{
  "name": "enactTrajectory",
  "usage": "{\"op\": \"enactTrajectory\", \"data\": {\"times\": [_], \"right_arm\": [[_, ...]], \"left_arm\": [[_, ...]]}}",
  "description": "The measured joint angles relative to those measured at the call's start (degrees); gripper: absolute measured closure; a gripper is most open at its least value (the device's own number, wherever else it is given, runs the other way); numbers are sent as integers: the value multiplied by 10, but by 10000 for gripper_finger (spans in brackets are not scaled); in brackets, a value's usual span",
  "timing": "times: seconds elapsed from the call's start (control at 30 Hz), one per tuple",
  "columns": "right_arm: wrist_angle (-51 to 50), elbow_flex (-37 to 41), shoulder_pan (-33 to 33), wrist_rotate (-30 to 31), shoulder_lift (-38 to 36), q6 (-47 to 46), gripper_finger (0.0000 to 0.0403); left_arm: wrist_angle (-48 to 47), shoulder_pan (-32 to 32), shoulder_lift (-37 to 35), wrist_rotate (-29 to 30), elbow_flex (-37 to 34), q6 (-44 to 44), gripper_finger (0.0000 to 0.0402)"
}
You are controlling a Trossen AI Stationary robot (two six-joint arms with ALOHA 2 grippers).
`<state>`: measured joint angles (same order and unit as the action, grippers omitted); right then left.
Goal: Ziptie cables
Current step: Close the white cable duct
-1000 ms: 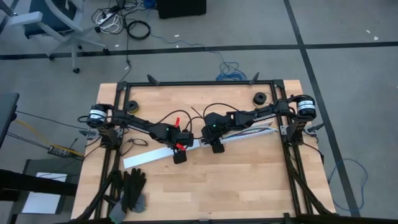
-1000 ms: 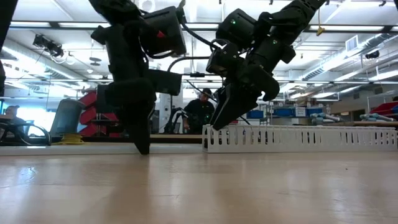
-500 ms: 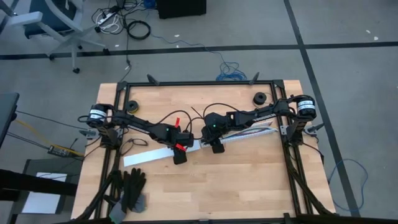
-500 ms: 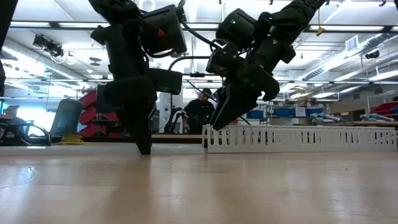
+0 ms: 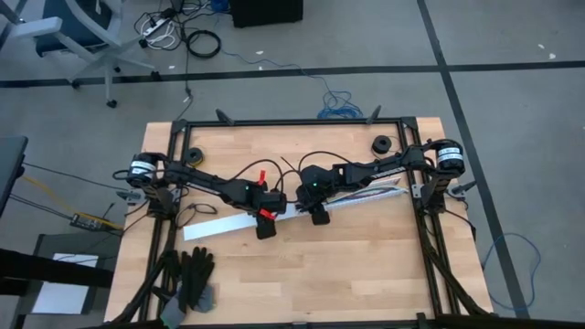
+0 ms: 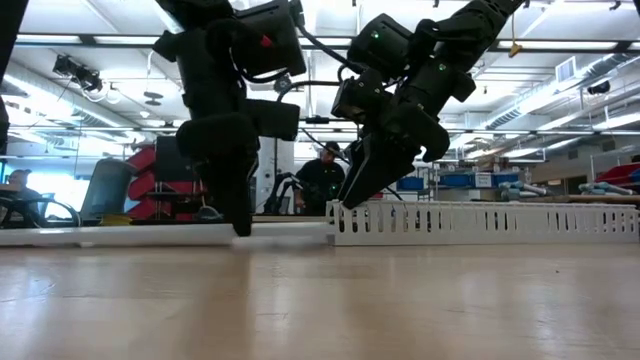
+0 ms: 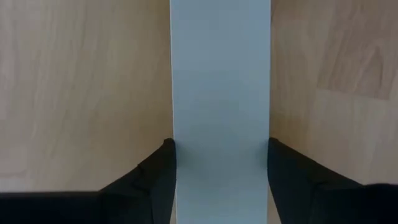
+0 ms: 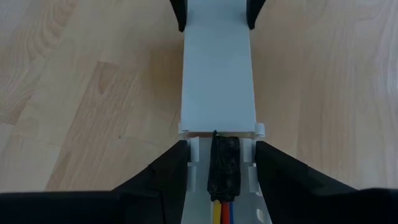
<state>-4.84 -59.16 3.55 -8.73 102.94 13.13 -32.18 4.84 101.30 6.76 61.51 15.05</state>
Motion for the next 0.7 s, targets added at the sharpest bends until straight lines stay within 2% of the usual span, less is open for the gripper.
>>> {"op": "enactTrajectory", "data": {"times": [0.07, 0.13, 0.43, 0.57, 0.7], "right_arm": [[0, 0, 0, 0, 0, 0, 239], [1, 0, 0, 0, 0, 0, 238], [1, 0, 0, 0, 0, 0, 239], [1, 0, 0, 0, 0, 0, 237], [1, 0, 0, 1, 0, 0, 238]], "left_arm": [[-1, 0, 0, 3, 0, -1, 223], [-9, 0, -2, 4, 2, 1, 257], [-48, 0, -2, 2, 2, 11, 326], [-30, 0, -2, -26, 2, 17, 332], [-12, 0, -2, -63, 6, 17, 320]]}}
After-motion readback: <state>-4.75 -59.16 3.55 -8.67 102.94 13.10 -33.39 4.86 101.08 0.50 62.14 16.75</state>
